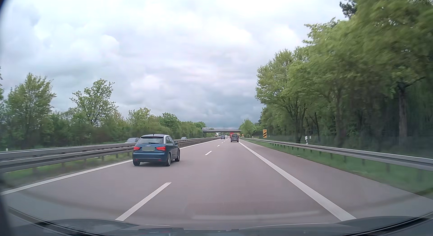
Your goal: Follow the waypoints while adhering to traffic rules and regulations
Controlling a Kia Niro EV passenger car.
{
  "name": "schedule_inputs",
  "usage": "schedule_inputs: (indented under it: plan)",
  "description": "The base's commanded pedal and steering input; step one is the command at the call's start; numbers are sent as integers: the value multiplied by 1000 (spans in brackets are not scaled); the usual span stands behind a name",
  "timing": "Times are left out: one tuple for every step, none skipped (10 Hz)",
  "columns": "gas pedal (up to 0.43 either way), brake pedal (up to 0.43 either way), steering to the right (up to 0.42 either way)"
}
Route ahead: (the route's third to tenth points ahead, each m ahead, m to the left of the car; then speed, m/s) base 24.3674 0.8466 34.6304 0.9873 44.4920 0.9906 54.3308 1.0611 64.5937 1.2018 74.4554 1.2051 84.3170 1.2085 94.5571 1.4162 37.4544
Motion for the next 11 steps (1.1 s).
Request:
schedule_inputs:
  plan:
    - [488,12,-2]
    - [488,12,-2]
    - [488,6,-2]
    - [488,12,-2]
    - [480,12,-2]
    - [469,12,-2]
    - [429,12,-2]
    - [409,12,-2]
    - [390,12,-2]
    - [358,12,-2]
    - [331,12,-2]
